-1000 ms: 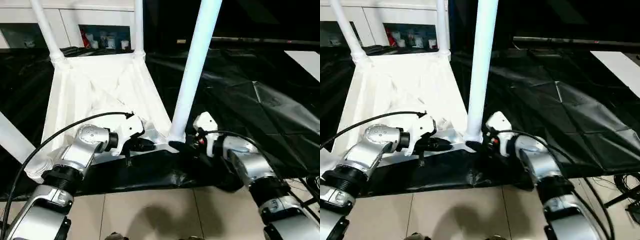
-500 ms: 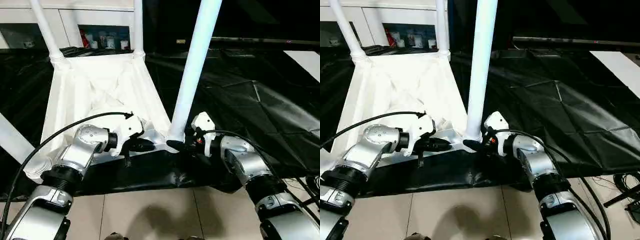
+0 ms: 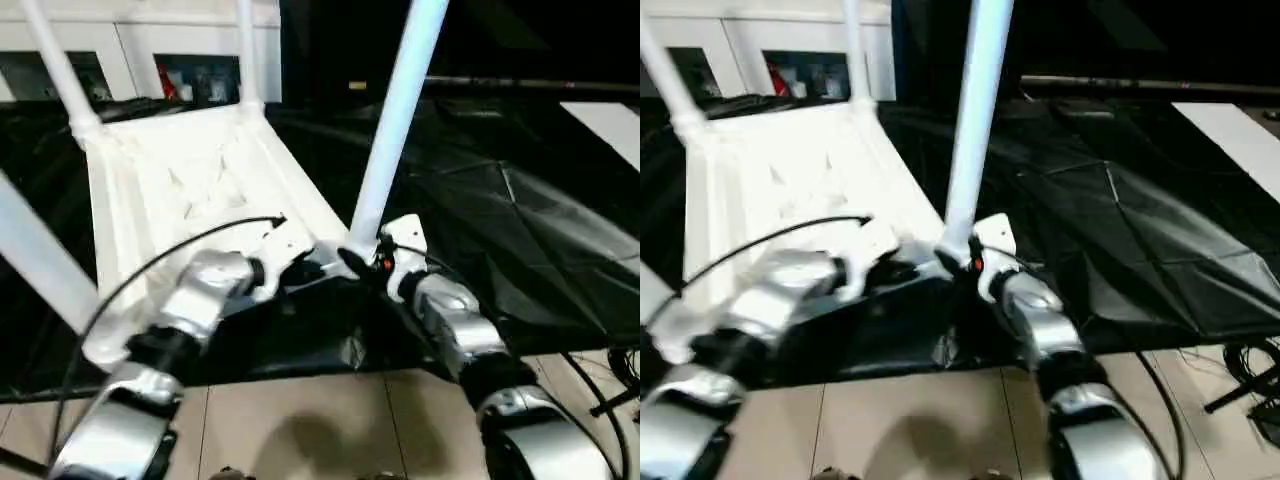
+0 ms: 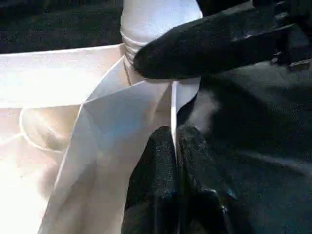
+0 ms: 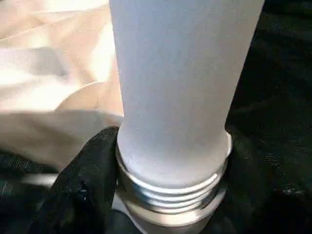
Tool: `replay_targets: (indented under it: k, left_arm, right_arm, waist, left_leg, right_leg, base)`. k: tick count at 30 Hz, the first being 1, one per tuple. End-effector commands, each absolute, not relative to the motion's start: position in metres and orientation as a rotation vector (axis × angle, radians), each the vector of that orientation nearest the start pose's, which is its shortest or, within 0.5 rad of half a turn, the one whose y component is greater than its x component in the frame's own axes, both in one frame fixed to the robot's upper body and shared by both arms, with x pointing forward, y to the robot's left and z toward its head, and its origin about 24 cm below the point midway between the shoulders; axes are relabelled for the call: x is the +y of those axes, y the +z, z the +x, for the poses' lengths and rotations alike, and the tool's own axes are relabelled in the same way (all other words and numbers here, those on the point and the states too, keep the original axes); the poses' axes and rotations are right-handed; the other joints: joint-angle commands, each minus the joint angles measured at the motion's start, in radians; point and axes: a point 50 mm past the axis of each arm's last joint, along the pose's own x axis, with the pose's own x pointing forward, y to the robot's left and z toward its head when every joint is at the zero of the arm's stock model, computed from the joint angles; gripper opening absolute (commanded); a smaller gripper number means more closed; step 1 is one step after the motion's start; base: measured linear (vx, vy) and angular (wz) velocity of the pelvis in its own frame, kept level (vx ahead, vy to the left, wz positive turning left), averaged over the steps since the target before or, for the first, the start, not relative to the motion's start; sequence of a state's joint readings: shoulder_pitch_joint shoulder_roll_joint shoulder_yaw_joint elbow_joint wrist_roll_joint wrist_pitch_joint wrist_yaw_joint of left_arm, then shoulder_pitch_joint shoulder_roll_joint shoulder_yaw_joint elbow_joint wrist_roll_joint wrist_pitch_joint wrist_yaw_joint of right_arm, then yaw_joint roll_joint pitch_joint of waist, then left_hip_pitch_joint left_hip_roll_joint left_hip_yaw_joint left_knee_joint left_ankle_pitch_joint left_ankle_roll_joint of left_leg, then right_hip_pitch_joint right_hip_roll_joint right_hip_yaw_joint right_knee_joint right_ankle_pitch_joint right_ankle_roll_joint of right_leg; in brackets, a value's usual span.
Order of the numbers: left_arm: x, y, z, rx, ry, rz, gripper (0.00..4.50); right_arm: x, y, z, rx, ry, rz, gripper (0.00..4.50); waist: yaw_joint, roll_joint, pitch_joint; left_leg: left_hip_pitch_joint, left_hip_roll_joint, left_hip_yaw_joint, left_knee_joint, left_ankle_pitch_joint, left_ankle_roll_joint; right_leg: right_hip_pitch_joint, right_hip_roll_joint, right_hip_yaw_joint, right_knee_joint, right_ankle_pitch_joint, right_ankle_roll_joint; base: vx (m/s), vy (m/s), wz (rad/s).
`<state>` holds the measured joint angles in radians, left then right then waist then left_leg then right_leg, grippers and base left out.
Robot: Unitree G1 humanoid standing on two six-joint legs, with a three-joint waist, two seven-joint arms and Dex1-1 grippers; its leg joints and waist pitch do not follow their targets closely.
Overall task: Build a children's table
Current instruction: Rotate leg to tighten
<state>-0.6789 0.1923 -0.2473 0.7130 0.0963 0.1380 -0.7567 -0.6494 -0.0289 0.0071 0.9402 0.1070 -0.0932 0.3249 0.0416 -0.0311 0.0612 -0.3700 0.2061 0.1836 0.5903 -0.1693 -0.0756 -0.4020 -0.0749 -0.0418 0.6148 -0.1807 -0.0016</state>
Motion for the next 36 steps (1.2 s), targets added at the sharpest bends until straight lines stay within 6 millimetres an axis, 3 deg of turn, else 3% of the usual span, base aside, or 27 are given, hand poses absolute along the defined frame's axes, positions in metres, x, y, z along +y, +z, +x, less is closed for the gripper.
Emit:
replay_targets:
  k: [1,2,5,6,8,13,15,19,22,29,36]
  left_arm:
    - [0.075,0.046,0.342,0.345,-0.947,0.366,0.0]
    - [0.072,0.047,0.343,0.333,-0.94,0.367,0.0]
    - [0.071,0.049,0.342,0.314,-0.946,0.369,0.0]
    - [0.071,0.049,0.342,0.308,-0.954,0.371,0.0]
    - [0.075,0.049,0.34,0.302,-0.975,0.365,0.0]
    - [0.091,0.049,0.336,0.297,-1.046,0.362,0.0]
    - [0.097,0.049,0.335,0.309,-1.058,0.366,0.0]
    - [0.11,0.048,0.332,0.328,-1.104,0.375,0.0]
    - [0.125,0.05,0.324,0.35,-1.204,0.387,0.0]
    - [0.132,0.055,0.319,0.366,-1.279,0.366,0.0]
    - [0.135,0.056,0.315,0.379,-1.321,0.365,0.0]
  right_arm:
    - [-0.091,0.022,0.35,0.256,0.382,0.049,2.77]
    - [-0.085,0.022,0.35,0.248,0.41,0.038,2.77]
    - [-0.076,0.025,0.348,0.215,0.465,0.034,2.77]
    - [-0.073,0.027,0.347,0.197,0.489,0.038,3.12]
    - [-0.073,0.034,0.348,0.148,0.523,0.07,3.49]
    - [-0.09,0.049,0.354,0.085,0.613,0.029,3.91]
    - [-0.096,0.052,0.353,0.082,0.656,-0.002,3.91]
    - [-0.112,0.054,0.347,0.095,0.772,-0.06,3.91]
    - [-0.129,0.052,0.334,0.155,0.964,-0.136,3.91]
    - [-0.135,0.049,0.326,0.245,1.093,-0.199,3.91]
    - [-0.135,0.054,0.327,0.268,1.12,-0.192,3.91]
  waist:
    - [-0.002,0.003,-0.069]
    - [0.0,-0.001,-0.071]
    - [0.004,-0.003,-0.072]
    - [0.004,-0.005,-0.073]
    - [0.006,-0.006,-0.071]
    - [0.005,-0.006,-0.069]
    - [0.007,-0.01,-0.067]
    - [0.016,-0.007,-0.067]
    - [0.018,-0.01,-0.067]
    - [0.017,-0.011,-0.067]
    - [0.02,-0.012,-0.069]
  left_leg:
    - [0.013,0.019,-0.006,-0.073,-0.279,-0.009]
    - [0.016,0.018,-0.005,-0.071,-0.274,0.0]
    - [0.008,0.018,-0.004,-0.07,-0.237,0.019]
    - [0.008,0.018,-0.003,-0.069,-0.23,0.026]
    - [0.008,0.018,-0.002,-0.07,-0.235,0.032]
    - [0.008,0.02,-0.002,-0.071,-0.241,0.041]
    - [0.009,0.021,-0.002,-0.073,-0.244,0.042]
    - [0.012,0.025,-0.002,-0.073,-0.245,0.043]
    - [0.009,0.023,-0.003,-0.074,-0.244,0.044]
    - [0.012,0.026,-0.001,-0.073,-0.237,0.044]
    - [0.011,0.026,0.002,-0.07,-0.196,0.049]
  right_leg:
    - [0.033,-0.054,0.035,-0.082,-0.289,-0.196]
    - [0.033,-0.056,0.035,-0.083,-0.279,-0.195]
    - [0.038,-0.058,0.034,-0.078,-0.24,-0.198]
    - [0.039,-0.057,0.034,-0.077,-0.225,-0.201]
    - [0.04,-0.058,0.034,-0.079,-0.234,-0.203]
    - [0.039,-0.058,0.033,-0.08,-0.259,-0.202]
    - [0.04,-0.057,0.032,-0.083,-0.274,-0.197]
    - [0.037,-0.058,0.035,-0.082,-0.278,-0.193]
    - [0.041,-0.057,0.034,-0.08,-0.273,-0.193]
    - [0.035,-0.059,0.035,-0.079,-0.28,-0.207]
    - [0.038,-0.057,0.035,-0.069,-0.192,-0.23]
  base:
    - [0.0,0.0,0.0]
    - [0.0,0.0,0.0]
    - [0.0,0.0,0.0]
    - [0.0,0.0,0.0]
    - [0.0,0.0,0.0]
    - [0.0,0.0,0.0]
    - [0.0,0.0,0.0]
    - [0.0,0.0,0.0]
    - [0.0,0.0,0.0]
    - [0.0,0.0,0.0]
    - [0.0,0.0,0.0]
